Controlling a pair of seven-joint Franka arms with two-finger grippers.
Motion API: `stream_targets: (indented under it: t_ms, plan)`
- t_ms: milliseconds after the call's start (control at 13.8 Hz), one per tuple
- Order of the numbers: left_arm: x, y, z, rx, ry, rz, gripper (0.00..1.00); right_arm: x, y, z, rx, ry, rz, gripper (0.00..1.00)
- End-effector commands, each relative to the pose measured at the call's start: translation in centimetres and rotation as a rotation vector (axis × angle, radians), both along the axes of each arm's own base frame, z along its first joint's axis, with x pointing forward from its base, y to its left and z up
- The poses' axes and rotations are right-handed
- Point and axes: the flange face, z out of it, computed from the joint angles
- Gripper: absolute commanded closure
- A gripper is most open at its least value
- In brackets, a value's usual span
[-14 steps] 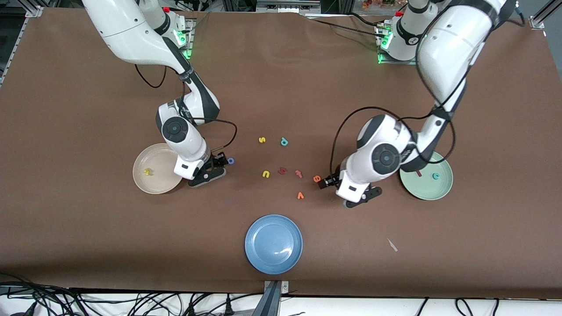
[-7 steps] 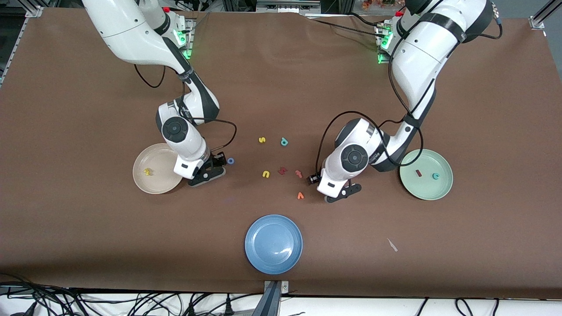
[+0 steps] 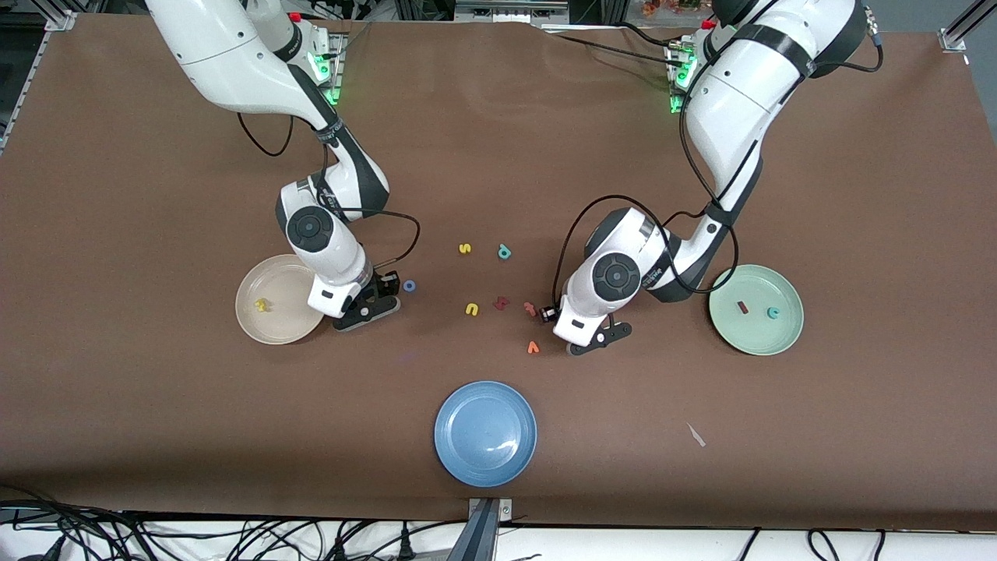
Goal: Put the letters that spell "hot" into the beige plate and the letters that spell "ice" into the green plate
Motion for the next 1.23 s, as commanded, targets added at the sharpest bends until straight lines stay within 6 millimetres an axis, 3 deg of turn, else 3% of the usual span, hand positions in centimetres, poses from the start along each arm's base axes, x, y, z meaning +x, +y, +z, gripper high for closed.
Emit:
stream_targets:
  t_ms: [0, 145, 290, 435, 580, 870, 1015, 1160]
  plan:
    - [0.0, -0.7, -0.1, 0.018, -0.023, -0.006, 0.33, -0.7, -0.2, -0.6, -0.001, 0.013, -0.005, 0.73]
    - [0.3, -0.7, -0.2, 0.009, -0.046, -0.002, 0.37, -0.7, -0.2, -0.6, -0.003, 0.014, 0.001, 0.85]
    - [0.2, -0.8, -0.5, 0.010, -0.043, -0.002, 0.51, -0.5, -0.2, 0.0, -0.003, 0.007, 0.013, 0.92]
    - [0.2, -0.8, -0.5, 0.010, -0.043, -0.002, 0.65, 0.1, -1.1, 1.3, -0.012, -0.005, 0.033, 0.92]
    - [0.2, -0.8, -0.5, 0.010, -0.044, -0.005, 0.75, 0.6, -2.8, 4.0, -0.038, 0.023, 0.065, 0.92]
    - [0.8, -0.2, 0.5, 0.008, -0.057, -0.001, 0.87, 2.3, -10.5, 6.9, -0.061, 0.042, 0.163, 0.92]
    - [2.0, 0.9, 2.9, 0.003, -0.087, 0.014, 0.87, 2.6, -15.1, 7.2, -0.068, 0.056, 0.214, 0.91]
    - [3.8, 3.5, 6.5, -0.005, -0.120, 0.037, 0.87, 2.5, -18.7, 6.9, -0.077, 0.069, 0.253, 0.86]
